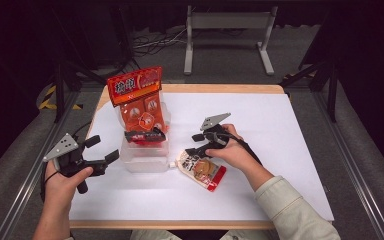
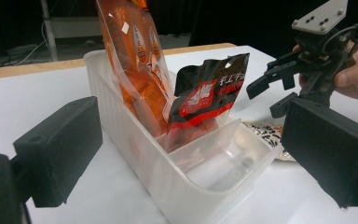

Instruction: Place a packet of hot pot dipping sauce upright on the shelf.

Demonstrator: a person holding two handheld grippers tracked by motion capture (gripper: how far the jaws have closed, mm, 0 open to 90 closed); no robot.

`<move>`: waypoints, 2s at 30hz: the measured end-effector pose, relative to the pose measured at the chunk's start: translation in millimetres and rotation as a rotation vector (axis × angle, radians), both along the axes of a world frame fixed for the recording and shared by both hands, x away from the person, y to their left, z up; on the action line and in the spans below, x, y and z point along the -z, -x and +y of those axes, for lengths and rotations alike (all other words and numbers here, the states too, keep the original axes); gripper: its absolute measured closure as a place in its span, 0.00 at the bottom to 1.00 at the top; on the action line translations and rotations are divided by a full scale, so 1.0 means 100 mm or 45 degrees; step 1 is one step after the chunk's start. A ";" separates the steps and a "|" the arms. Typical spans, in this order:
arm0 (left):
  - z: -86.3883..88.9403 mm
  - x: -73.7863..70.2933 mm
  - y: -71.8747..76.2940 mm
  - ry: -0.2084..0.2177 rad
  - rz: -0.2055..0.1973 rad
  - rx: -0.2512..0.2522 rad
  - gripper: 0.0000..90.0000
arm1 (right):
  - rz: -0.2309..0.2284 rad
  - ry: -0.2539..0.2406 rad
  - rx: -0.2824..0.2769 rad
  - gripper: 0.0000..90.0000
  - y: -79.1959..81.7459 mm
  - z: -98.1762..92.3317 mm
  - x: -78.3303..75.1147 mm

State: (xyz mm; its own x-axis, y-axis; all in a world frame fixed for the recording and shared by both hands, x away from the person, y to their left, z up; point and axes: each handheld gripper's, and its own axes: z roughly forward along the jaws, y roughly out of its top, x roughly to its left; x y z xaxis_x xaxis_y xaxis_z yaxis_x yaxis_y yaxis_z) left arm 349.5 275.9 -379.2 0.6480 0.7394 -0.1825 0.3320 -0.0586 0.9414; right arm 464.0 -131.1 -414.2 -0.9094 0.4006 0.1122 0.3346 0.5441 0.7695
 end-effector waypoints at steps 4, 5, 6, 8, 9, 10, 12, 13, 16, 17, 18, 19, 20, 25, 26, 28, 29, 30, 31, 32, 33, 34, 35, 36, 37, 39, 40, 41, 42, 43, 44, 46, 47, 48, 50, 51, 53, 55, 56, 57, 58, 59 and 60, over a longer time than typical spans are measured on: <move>0.00 0.00 0.00 0.000 -0.001 -0.001 0.07 | 0.020 0.030 -0.007 0.40 -0.01 0.03 0.06; 0.00 0.00 0.00 0.002 0.000 -0.001 0.07 | 0.028 0.039 -0.007 0.40 -0.02 0.03 0.07; 0.00 0.00 0.00 0.003 0.000 -0.002 0.07 | 0.035 0.047 -0.007 0.40 -0.02 0.04 0.09; 0.00 0.00 0.00 0.005 0.000 -0.001 0.07 | 0.039 0.056 0.000 0.40 -0.03 0.04 0.11; 0.00 0.00 0.00 0.003 0.000 -0.002 0.07 | 0.046 0.054 0.006 0.40 -0.04 0.03 0.12; 0.00 0.00 0.00 0.003 0.000 -0.002 0.07 | 0.046 0.054 0.006 0.40 -0.04 0.03 0.12; 0.00 0.00 0.00 0.002 0.004 -0.001 0.07 | 0.061 0.074 0.010 0.41 -0.06 0.03 0.16; 0.00 0.01 0.00 0.001 0.002 0.000 0.07 | 0.069 0.082 0.008 0.41 -0.06 0.03 0.17; 0.00 0.01 -0.01 0.002 0.004 0.000 0.07 | 0.070 0.105 0.001 0.42 -0.06 0.05 0.20; 0.00 0.01 -0.01 0.002 0.004 0.000 0.07 | 0.072 0.111 0.001 0.43 -0.06 0.05 0.20; 0.00 0.01 -0.01 0.002 0.005 0.000 0.07 | 0.080 0.110 0.002 0.43 -0.06 0.06 0.21; 0.00 0.01 -0.01 0.001 0.006 0.002 0.07 | 0.084 0.117 0.002 0.43 -0.06 0.06 0.22; 0.00 0.01 -0.01 0.000 0.004 0.001 0.07 | 0.091 0.120 0.002 0.43 -0.05 0.07 0.22; 0.00 0.01 -0.01 0.003 0.007 0.000 0.07 | 0.093 0.151 -0.013 0.41 -0.05 0.10 0.26; 0.00 0.01 -0.01 0.003 0.008 -0.001 0.07 | 0.088 0.158 -0.020 0.41 -0.04 0.11 0.25; 0.00 0.01 -0.01 0.003 0.008 -0.001 0.07 | 0.066 0.179 -0.028 0.40 -0.03 0.12 0.25; 0.00 0.01 -0.01 0.002 0.006 0.001 0.07 | 0.054 0.187 -0.033 0.39 -0.02 0.13 0.26; 0.00 0.01 -0.01 0.002 0.007 0.001 0.07 | 0.040 0.197 -0.034 0.39 -0.01 0.14 0.26; 0.00 0.02 -0.01 0.001 0.007 0.001 0.07 | 0.035 0.201 -0.031 0.39 0.00 0.14 0.26; 0.00 0.02 -0.01 0.001 0.007 0.000 0.07 | 0.033 0.202 -0.028 0.39 0.00 0.14 0.26; 0.00 0.02 -0.02 -0.001 0.007 -0.001 0.07 | 0.030 0.206 -0.027 0.39 0.01 0.15 0.26; 0.00 0.02 -0.02 -0.001 0.008 -0.001 0.07 | 0.019 0.212 -0.029 0.39 0.02 0.15 0.26; 0.00 0.02 -0.02 -0.001 0.008 -0.001 0.07 | 0.019 0.212 -0.029 0.39 0.02 0.15 0.26; 0.00 0.02 -0.02 -0.002 0.008 0.000 0.07 | 0.010 0.215 -0.030 0.40 0.02 0.16 0.26; 0.00 0.02 -0.02 -0.003 0.007 0.001 0.07 | 0.000 0.219 -0.031 0.41 0.03 0.16 0.26; 0.00 0.02 -0.02 0.000 0.012 0.003 0.07 | -0.026 0.223 -0.031 0.44 0.06 0.16 0.27; -0.01 0.03 -0.02 0.004 0.014 0.007 0.07 | -0.044 0.226 -0.031 0.47 0.08 0.16 0.28; -0.01 0.03 -0.02 0.007 0.017 0.008 0.07 | -0.048 0.233 -0.029 0.52 0.10 0.17 0.27; -0.01 0.03 -0.03 0.009 0.018 0.009 0.07 | -0.057 0.250 -0.030 0.57 0.13 0.19 0.26; -0.01 0.03 -0.03 0.008 0.018 0.010 0.07 | -0.057 0.250 -0.030 0.57 0.13 0.19 0.26; -0.01 0.03 -0.03 0.005 0.016 0.011 0.07 | -0.063 0.257 -0.036 0.61 0.14 0.19 0.26; -0.02 0.03 -0.02 0.007 0.019 0.010 0.07 | -0.062 0.263 -0.044 0.71 0.14 0.19 0.25; -0.02 0.03 -0.02 0.007 0.019 0.010 0.07 | -0.067 0.269 -0.046 0.75 0.15 0.19 0.24; -0.02 0.03 -0.03 0.008 0.017 0.012 0.07 | -0.078 0.273 -0.051 0.81 0.15 0.19 0.24; -0.01 0.04 -0.03 0.010 0.018 0.013 0.07 | -0.069 0.266 -0.044 0.89 0.14 0.18 0.24; -0.01 0.04 -0.03 0.011 0.019 0.013 0.07 | -0.066 0.264 -0.040 0.90 0.14 0.18 0.24; -0.01 0.04 -0.03 0.012 0.019 0.012 0.07 | -0.068 0.269 -0.037 0.93 0.15 0.19 0.23; -0.01 0.03 -0.02 0.015 0.018 0.013 0.07 | -0.056 0.262 -0.032 0.97 0.15 0.19 0.22; -0.01 0.03 -0.02 0.013 0.017 0.015 0.07 | -0.051 0.250 -0.034 0.98 0.15 0.18 0.21; -0.01 0.03 -0.02 0.013 0.016 0.015 0.07 | -0.044 0.236 -0.042 0.99 0.14 0.18 0.20; -0.01 0.03 -0.02 0.013 0.016 0.016 0.07 | -0.051 0.237 -0.043 0.99 0.15 0.17 0.19; -0.01 0.03 -0.02 0.015 0.017 0.016 0.07 | -0.058 0.235 -0.042 0.99 0.16 0.17 0.17; -0.01 0.03 -0.02 0.014 0.017 0.016 0.07 | -0.061 0.227 -0.043 0.99 0.17 0.17 0.16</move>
